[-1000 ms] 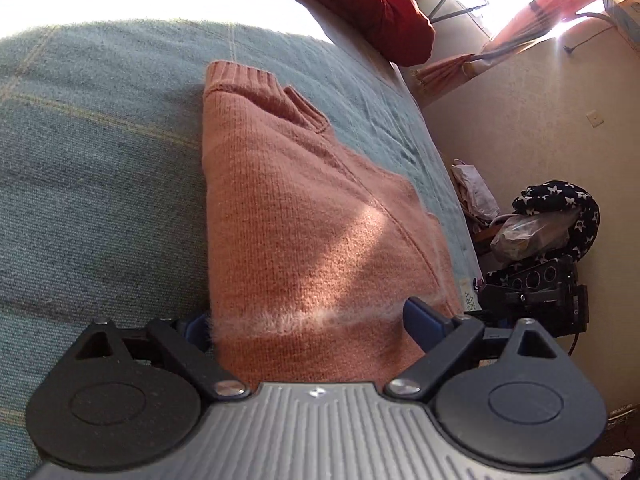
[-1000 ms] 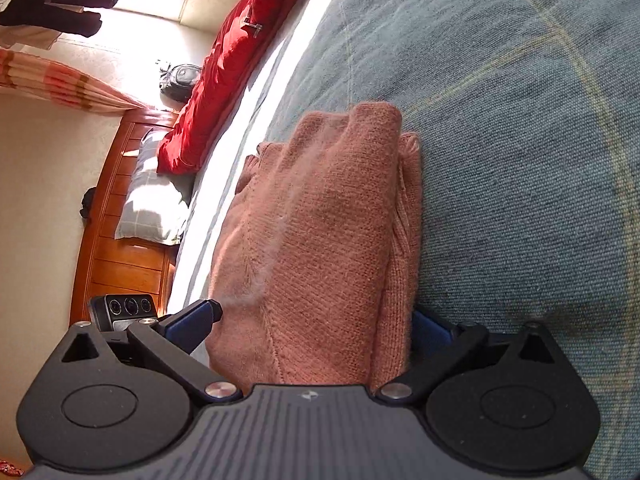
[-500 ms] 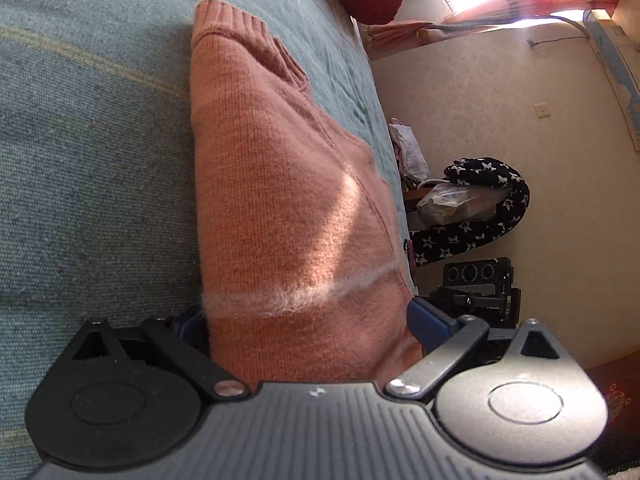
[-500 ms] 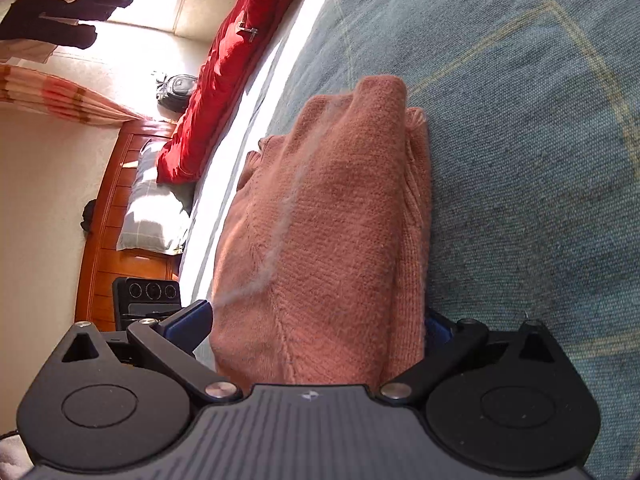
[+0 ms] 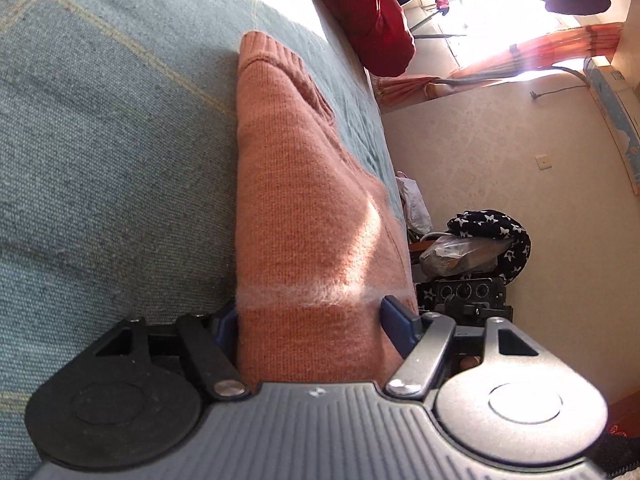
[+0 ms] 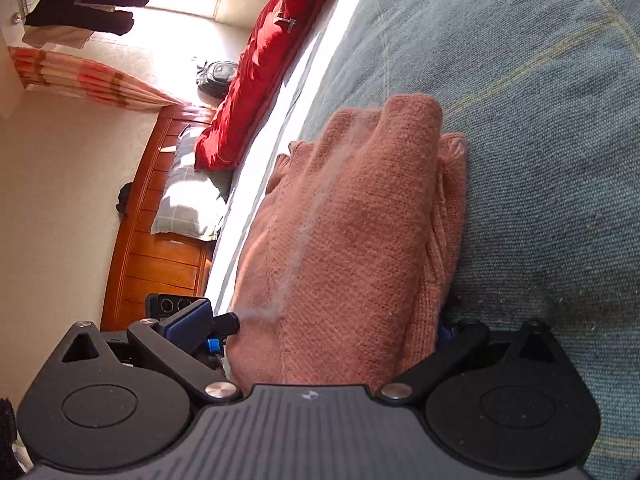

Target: Fold clothes

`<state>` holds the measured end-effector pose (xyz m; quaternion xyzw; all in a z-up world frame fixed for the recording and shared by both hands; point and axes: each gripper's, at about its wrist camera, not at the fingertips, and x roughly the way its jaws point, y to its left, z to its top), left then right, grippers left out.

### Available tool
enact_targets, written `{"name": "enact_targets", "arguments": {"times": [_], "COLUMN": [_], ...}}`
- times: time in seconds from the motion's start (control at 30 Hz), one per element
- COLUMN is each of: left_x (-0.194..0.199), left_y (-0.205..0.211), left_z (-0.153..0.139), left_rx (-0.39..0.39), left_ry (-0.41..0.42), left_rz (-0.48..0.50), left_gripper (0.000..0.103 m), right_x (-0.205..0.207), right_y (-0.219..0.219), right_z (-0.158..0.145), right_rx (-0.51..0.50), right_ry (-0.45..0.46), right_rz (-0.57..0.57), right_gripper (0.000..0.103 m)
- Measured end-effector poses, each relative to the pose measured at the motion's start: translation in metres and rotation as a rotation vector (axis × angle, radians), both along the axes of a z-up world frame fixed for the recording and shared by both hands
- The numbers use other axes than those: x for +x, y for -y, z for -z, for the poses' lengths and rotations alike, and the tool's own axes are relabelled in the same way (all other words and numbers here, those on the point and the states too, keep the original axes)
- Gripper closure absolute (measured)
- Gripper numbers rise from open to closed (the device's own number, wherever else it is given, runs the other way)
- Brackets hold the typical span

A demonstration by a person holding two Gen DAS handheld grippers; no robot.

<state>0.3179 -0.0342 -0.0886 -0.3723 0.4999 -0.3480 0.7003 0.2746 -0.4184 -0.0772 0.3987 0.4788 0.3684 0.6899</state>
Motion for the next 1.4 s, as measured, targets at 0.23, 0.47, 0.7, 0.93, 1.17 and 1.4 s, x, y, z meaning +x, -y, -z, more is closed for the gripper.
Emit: {"name": "enact_targets", "arguments": {"times": [0.23,0.47,0.7,0.93,1.17,1.4], "left_x": [0.010,0.010,0.016,0.013,0.012,0.009], "left_y": [0.005,-0.004,-0.010,-0.012,-0.011,-0.009], "left_z": [0.004,0.005,0.004,0.007,0.009,0.005], "left_rx": [-0.008,-0.021,-0.035,-0.040,-0.049,-0.036], "left_ry": [0.017,0.037,-0.001,0.007,0.016,0.020], "left_rz": [0.006,0.027,0.082,0.104,0.094,0.074], "left_gripper": [0.031,0.031,0.034,0.040,0.042,0.042], "right_x": [0.012,-0.013,0.026,-0.002,-0.004,-0.002], "right_y": [0.008,0.000,0.001,-0.006,0.006,0.007], "right_z": [0.005,-0.004,0.003,-0.001,0.017,0.019], "right_rx": [0.041,-0.026,0.071,0.029,0.032,0.044], "right_ry": [-0.016,0.165,-0.060,-0.038,-0.087,-0.100], "right_rz": [-0.048,-0.052,0.042,0.036,0.075,0.069], "right_gripper": [0.003,0.003,0.000,0.003,0.048,0.048]}}
